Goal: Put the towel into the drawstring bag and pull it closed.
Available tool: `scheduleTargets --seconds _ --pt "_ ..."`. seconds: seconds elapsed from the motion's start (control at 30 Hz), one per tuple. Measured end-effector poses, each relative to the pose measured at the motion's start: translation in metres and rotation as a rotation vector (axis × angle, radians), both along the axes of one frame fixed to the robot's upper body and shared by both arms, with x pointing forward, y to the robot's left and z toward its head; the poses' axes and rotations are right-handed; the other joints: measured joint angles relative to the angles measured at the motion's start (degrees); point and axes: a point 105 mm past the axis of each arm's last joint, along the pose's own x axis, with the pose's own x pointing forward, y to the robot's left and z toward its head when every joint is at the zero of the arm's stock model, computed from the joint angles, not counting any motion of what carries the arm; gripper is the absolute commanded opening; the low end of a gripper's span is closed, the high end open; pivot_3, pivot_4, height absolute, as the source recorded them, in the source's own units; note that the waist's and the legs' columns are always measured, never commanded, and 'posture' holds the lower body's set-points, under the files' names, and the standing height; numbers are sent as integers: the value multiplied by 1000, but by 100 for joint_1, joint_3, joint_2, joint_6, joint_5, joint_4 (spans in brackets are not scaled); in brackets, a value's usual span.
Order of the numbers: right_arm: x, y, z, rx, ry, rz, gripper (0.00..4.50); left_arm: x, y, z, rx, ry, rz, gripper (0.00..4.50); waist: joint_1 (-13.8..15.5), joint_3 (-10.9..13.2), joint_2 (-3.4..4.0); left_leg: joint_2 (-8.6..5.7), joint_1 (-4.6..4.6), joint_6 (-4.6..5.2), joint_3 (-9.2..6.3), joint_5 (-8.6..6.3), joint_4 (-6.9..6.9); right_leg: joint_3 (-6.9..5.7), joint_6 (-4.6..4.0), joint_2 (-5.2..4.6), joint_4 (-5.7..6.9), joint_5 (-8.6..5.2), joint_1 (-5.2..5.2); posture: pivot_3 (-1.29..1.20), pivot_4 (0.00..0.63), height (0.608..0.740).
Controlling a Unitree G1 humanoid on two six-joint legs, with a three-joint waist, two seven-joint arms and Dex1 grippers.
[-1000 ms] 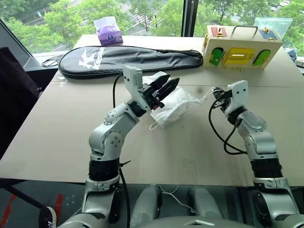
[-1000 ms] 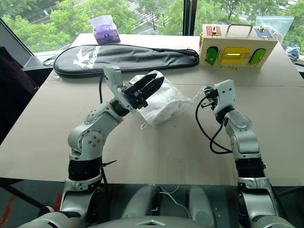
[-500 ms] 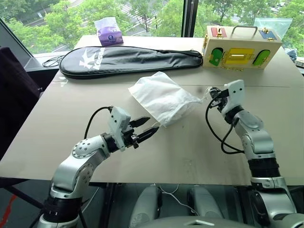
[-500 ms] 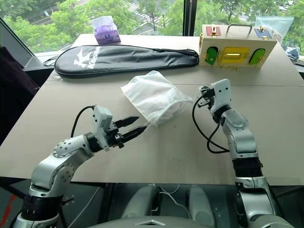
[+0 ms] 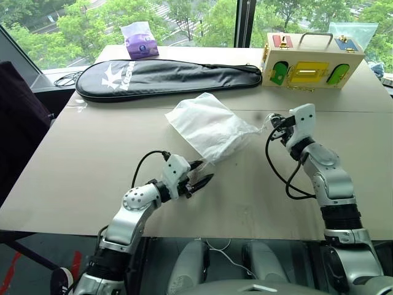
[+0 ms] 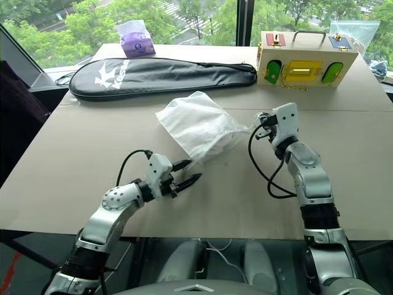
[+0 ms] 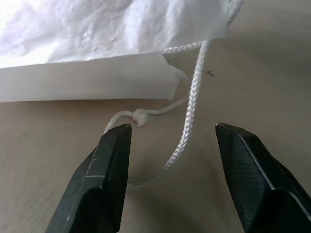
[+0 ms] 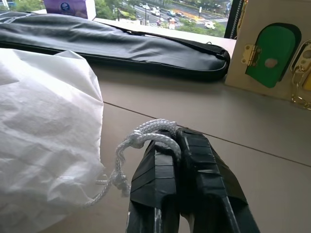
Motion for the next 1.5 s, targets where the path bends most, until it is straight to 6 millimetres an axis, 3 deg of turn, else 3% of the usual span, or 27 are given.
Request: scheduleTargets --seconds 0.1,0.23,0.37,0.57,0.73,0.83,0.97,1.07,1.13,1.23,1.33,1.43,1.5 --pt "-1 1 2 0 -8 2 0 6 3 2 13 -54 52 29 2 0 0 -2 -1 1 0 0 0 0 1 -2 -1 0 0 0 150 740" --pt "-2 0 -1 -1 -2 0 0 12 6 9 9 -136 131 29 4 0 0 0 -1 0 -2 0 0 -3 1 -3 0 0 0 0 150 740" --pt "-2 -2 0 -6 -6 -11 0 30 30 34 -46 -276 368 29 4 0 -1 0 -1 0 -3 0 2 -3 2 -2 3 1 0 0 150 740" --pt "9 -35 11 10 -63 -196 0 51 85 98 -70 -556 740 29 23 0 -2 -10 -4 0 -5 0 5 -8 3 12 4 2 0 0 150 740" --pt "18 -46 48 5 -217 -291 0 59 97 158 -78 -763 850 29 16 2 -5 -12 -8 -1 -5 1 5 -9 4 16 6 2 -3 0 150 740" --pt "19 -53 85 -15 -369 -349 0 56 105 210 -79 -939 912 29 11 2 -6 -12 -6 -7 -4 4 1 -8 4 18 5 2 -4 0 150 740" --pt "14 -59 103 -61 -466 -386 0 53 106 231 -55 -1018 925 29 6 3 -7 -11 -10 -22 -1 13 -1 -5 5 17 -1 1 -6 0 150 740" --pt "10 -44 119 -96 -536 -355 0 51 105 256 -72 -1087 918 29 -6 4 -8 -10 -17 -22 3 13 -1 1 5 19 7 1 -18 0 150 740" --pt "5 -33 141 -110 -614 -334 0 49 104 272 -97 -1124 920 29 -9 4 -7 -9 -17 -23 3 13 -1 2 5 20 10 1 -20 0 150 740" --pt "-2 -28 159 -99 -680 -330 0 51 110 273 -99 -1116 937 29 -5 3 -9 -9 -15 -23 2 14 -1 0 5 21 9 1 -19 0 150 740" --pt "-2 -30 161 -99 -686 -346 0 56 117 268 -85 -1082 963 29 7 5 -11 -11 -19 -24 2 15 1 -1 5 18 9 1 -21 0 150 740" --pt "-4 -30 172 -121 -720 -352 0 53 117 278 -79 -1113 960 29 8 7 -15 -12 -26 -26 2 15 2 0 5 17 9 1 -28 0 150 740" --pt "-3 -31 168 -119 -704 -355 0 53 117 279 -83 -1114 959 29 6 3 -16 -11 -23 -26 3 15 0 1 5 17 9 1 -26 0 150 740"
